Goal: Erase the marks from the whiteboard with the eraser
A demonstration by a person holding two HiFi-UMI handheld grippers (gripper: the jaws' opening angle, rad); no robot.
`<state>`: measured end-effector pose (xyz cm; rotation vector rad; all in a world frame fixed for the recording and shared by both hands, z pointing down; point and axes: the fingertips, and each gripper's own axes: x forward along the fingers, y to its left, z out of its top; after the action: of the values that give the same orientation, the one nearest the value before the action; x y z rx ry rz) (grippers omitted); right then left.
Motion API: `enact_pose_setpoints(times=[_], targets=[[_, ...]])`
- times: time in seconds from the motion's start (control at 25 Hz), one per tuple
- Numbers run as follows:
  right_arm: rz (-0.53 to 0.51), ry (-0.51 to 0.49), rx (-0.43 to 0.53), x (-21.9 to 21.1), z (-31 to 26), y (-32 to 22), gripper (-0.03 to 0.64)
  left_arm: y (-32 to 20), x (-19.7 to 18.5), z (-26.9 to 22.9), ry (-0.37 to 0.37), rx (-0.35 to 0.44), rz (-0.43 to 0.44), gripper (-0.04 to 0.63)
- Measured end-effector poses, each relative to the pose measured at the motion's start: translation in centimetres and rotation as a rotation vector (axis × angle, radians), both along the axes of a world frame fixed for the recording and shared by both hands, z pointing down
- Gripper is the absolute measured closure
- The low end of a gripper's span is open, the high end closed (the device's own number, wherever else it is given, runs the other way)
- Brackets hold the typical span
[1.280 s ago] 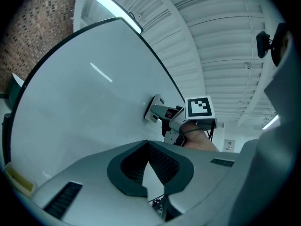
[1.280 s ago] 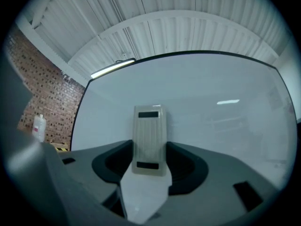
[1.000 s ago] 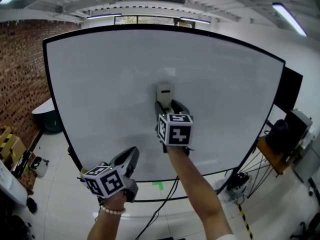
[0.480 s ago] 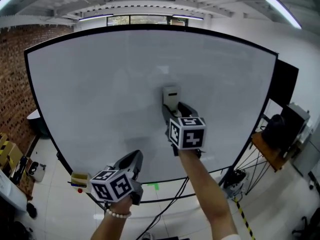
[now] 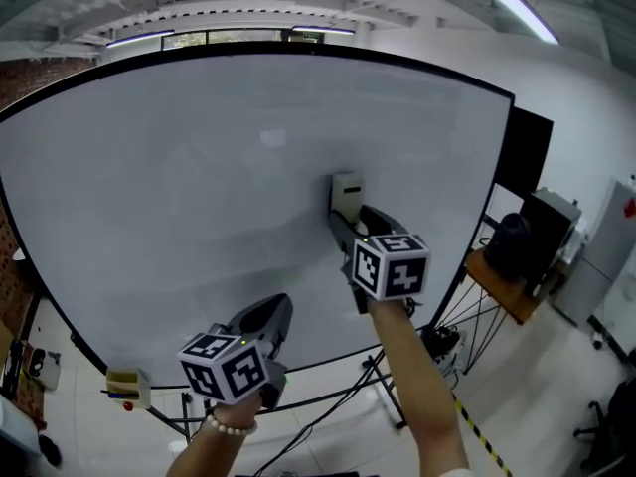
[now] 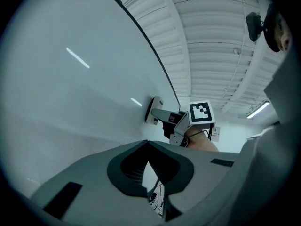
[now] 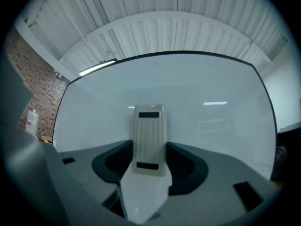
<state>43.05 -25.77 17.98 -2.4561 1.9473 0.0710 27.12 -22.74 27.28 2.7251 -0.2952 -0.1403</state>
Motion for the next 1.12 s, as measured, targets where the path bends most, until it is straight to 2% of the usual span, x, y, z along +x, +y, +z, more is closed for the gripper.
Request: enact_pose_setpoints(times=[0.2, 0.76, 0.92, 1.12], targets=[[0.006, -0.005, -0.005, 5.1, -0.1, 2.3, 0.365, 1.6, 4.9, -0.2, 0.008, 0.003, 0.033, 0.606], [-0.013, -0.008, -0.011, 21.7, -0.1, 9.1, 0.364, 8.0, 18.6, -0.2, 0.064, -0.031, -0.040, 0.606], [-0.016, -0.014, -0.008, 25.5, 0.3, 10.8, 0.364, 9.5, 21.2, 0.8, 0.066, -0.034, -0.057, 0.606], [-0.004, -0.018, -0.020, 30.3, 1.2, 12.7, 0.364, 11.4, 24.3, 1.6, 0.078, -0.022, -0.036, 0.606]])
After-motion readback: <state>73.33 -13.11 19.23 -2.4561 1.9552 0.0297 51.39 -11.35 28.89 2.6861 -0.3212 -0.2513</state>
